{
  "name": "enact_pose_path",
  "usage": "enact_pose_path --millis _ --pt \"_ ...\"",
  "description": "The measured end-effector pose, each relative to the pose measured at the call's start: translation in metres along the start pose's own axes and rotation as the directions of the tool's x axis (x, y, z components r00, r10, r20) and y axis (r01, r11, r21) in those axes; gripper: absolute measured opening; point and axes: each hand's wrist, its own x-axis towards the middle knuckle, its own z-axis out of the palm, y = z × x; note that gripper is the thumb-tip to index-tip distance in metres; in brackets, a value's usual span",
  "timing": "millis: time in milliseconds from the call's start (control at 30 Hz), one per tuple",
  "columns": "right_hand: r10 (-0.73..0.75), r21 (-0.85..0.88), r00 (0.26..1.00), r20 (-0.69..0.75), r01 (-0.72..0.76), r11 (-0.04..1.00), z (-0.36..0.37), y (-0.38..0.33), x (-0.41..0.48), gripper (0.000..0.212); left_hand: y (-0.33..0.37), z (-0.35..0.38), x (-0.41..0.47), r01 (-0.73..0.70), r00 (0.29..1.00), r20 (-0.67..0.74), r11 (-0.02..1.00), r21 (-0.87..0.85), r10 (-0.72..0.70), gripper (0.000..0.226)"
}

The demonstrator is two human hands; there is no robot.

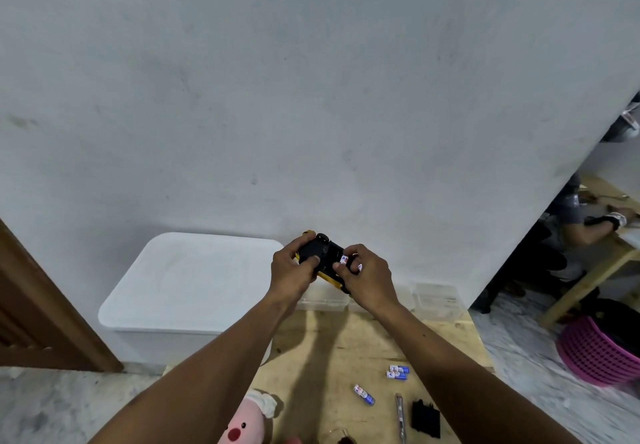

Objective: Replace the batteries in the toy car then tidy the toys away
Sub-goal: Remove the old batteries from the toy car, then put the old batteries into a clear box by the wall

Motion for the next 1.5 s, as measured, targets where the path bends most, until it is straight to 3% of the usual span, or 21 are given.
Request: enact_pose_path --millis 200,367,633,800,867,933,1000,1067,1100,1233,1333,1500 --pt "-0.06 -0.024 0.996 -0.064 0.058 0.998 -0.002 0.001 -0.002 0.023 0.004 0.0 0.003 0.004 1.0 -0.007 1.0 -0.028 -0.005 0.049" --pt "-0.046 0.051 0.998 -0.039 0.048 0.998 -0.007 0.0 0.001 0.009 0.004 -0.003 0.001 0.016 1.0 0.012 0.998 -0.06 -0.016 0.048" --pt "-0.054 0.146 0.998 -0.035 0.058 0.988 -0.009 -0.006 -0.006 0.023 0.006 -0.003 0.005 0.013 0.999 0.037 0.998 -0.059 -0.01 0.048" --pt "-0.044 0.137 0.995 -0.088 0.056 0.989 -0.007 -0.016 -0.009 0.018 -0.003 -0.003 0.008 0.006 0.997 0.075 0.998 0.057 -0.01 0.042" --pt "0.034 0.213 0.994 -0.1 -0.012 0.977 -0.013 -0.021 -0.007 0.015 -0.009 -0.004 0.01 0.013 0.995 0.1 0.992 0.123 -0.026 0.039" --pt "0.207 0.409 0.977 -0.05 -0.169 0.897 -0.021 -0.022 -0.001 0.01 -0.017 -0.005 0.012 0.006 0.99 0.14 0.98 0.197 -0.034 0.039" --pt "0.359 0.626 0.929 0.093 -0.335 0.705 -0.032 -0.018 0.004 0.004 -0.029 -0.005 0.011 -0.019 0.979 0.202 0.958 0.286 -0.04 0.04" --pt "0.43 0.72 0.876 0.219 -0.442 0.535 -0.04 -0.008 0.007 0.005 -0.042 -0.002 0.009 -0.043 0.961 0.269 0.923 0.383 -0.067 0.037" --pt "0.442 0.731 0.862 0.25 -0.467 0.498 -0.042 -0.003 0.008 0.008 -0.049 0.0 0.009 -0.048 0.952 0.294 0.899 0.435 -0.091 0.034" --pt "0.459 0.667 0.849 0.262 -0.503 0.549 -0.044 0.02 0.009 0.015 -0.079 0.005 0.007 -0.014 0.912 0.348 0.833 0.554 -0.216 0.022" --pt "0.456 0.603 0.852 0.259 -0.511 0.613 -0.045 0.037 0.007 0.024 -0.096 0.009 0.005 0.099 0.919 0.285 0.859 0.503 -0.273 0.021" --pt "0.466 0.576 0.843 0.27 -0.529 0.623 -0.044 0.071 0.009 0.028 -0.128 0.012 0.007 0.26 0.877 0.256 0.848 0.462 -0.408 0.026"
